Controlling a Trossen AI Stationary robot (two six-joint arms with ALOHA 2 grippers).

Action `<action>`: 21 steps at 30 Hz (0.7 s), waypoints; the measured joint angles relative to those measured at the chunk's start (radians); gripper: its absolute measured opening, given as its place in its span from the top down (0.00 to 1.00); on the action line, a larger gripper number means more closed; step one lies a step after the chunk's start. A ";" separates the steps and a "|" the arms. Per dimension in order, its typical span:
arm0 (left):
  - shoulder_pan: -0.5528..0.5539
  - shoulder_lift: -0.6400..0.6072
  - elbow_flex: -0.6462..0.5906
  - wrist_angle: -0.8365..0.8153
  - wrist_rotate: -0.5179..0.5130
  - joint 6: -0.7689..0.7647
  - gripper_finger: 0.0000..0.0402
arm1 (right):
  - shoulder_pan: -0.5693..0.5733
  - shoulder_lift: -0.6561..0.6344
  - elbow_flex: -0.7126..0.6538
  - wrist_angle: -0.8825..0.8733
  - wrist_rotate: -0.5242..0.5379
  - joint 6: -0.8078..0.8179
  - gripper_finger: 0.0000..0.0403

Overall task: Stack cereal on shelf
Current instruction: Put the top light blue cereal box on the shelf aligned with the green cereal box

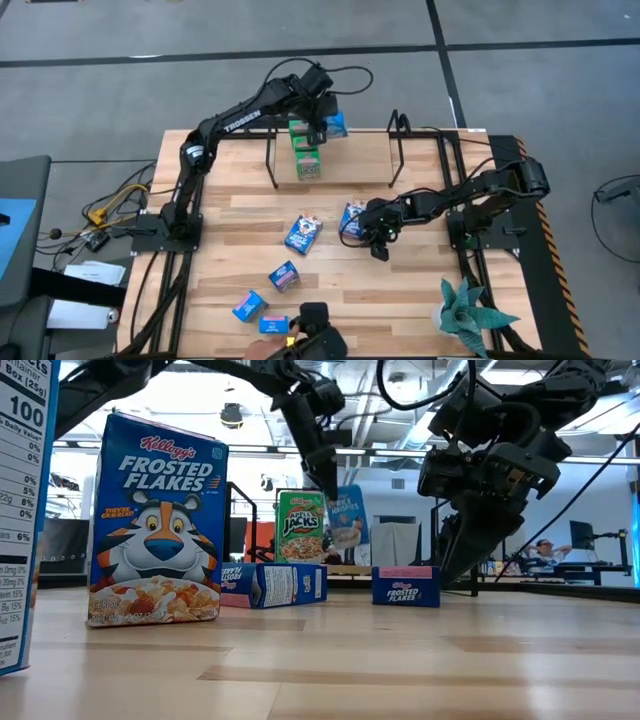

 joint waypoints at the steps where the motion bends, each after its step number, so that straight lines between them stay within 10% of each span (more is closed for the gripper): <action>1: 0.000 0.013 0.000 -0.005 0.000 -0.003 0.62 | -0.002 0.000 0.000 0.000 0.000 0.000 0.66; 21: -0.008 0.038 0.003 -0.075 -0.012 0.000 0.62 | -0.009 0.000 -0.002 -0.015 -0.005 -0.028 0.66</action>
